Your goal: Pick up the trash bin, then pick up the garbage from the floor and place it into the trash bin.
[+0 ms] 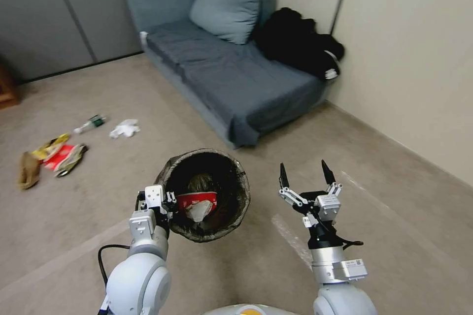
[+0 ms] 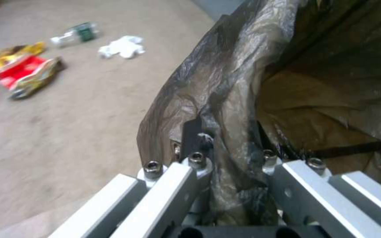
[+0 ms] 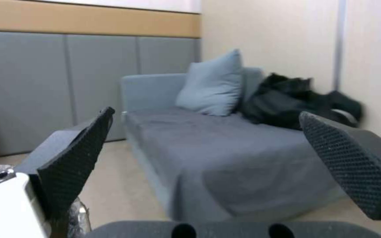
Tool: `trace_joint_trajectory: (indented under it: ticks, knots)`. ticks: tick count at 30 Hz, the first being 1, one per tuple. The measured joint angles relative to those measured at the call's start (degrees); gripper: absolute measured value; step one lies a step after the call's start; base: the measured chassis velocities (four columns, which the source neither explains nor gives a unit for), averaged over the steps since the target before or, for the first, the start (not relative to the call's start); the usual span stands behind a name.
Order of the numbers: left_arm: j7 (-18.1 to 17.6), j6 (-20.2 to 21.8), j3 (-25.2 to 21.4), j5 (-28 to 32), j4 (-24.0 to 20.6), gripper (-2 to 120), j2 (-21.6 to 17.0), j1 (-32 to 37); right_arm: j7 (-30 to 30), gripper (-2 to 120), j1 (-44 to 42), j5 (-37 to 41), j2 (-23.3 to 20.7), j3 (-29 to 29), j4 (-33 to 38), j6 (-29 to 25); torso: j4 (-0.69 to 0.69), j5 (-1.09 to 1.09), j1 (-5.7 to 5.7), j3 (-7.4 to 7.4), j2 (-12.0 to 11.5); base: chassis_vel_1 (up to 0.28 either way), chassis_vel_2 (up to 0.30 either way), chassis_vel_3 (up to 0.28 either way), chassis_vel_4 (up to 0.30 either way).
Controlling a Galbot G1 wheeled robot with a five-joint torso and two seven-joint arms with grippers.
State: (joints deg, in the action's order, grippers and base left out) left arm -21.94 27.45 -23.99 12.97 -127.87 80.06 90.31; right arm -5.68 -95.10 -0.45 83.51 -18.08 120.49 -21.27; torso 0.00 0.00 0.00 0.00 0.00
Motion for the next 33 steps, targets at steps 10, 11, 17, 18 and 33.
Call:
trace_joint_trajectory:
  ticks: [10,11,17,18,33]
  knots:
    - [0.04,-0.01,0.08,-0.07,0.69,2,0.11,-0.44,0.21,100,0.24,0.0,0.07,0.2,-0.45,0.04,0.01,0.0,0.0,0.0,0.0,0.118,0.119,0.129,0.125]
    - [0.04,-0.01,0.08,-0.07,0.69,2,0.11,-0.44,0.21,100,0.24,0.0,0.07,0.2,-0.45,0.04,0.01,0.0,0.0,0.0,0.0,0.14,0.131,0.136,0.117]
    - [0.12,-0.44,0.18,-0.19,0.78,2,0.1,-0.43,0.39,100,0.2,-0.06,0.23,0.28,-0.46,0.05,0.02,0.0,0.0,0.0,-0.01,0.123,0.127,0.118,0.123]
    - [0.12,-0.44,0.18,-0.19,0.78,2,0.1,-0.43,0.39,100,0.2,-0.06,0.23,0.28,-0.46,0.05,0.02,0.0,0.0,0.0,-0.01,0.104,0.113,0.11,0.107]
    - [0.44,-1.0,0.48,-1.04,0.63,2,0.43,0.05,0.46,100,-0.4,-0.32,0.44,0.28,0.03,-0.24,0.0,0.0,0.0,0.0,-0.01,0.023,0.015,0.023,0.025]
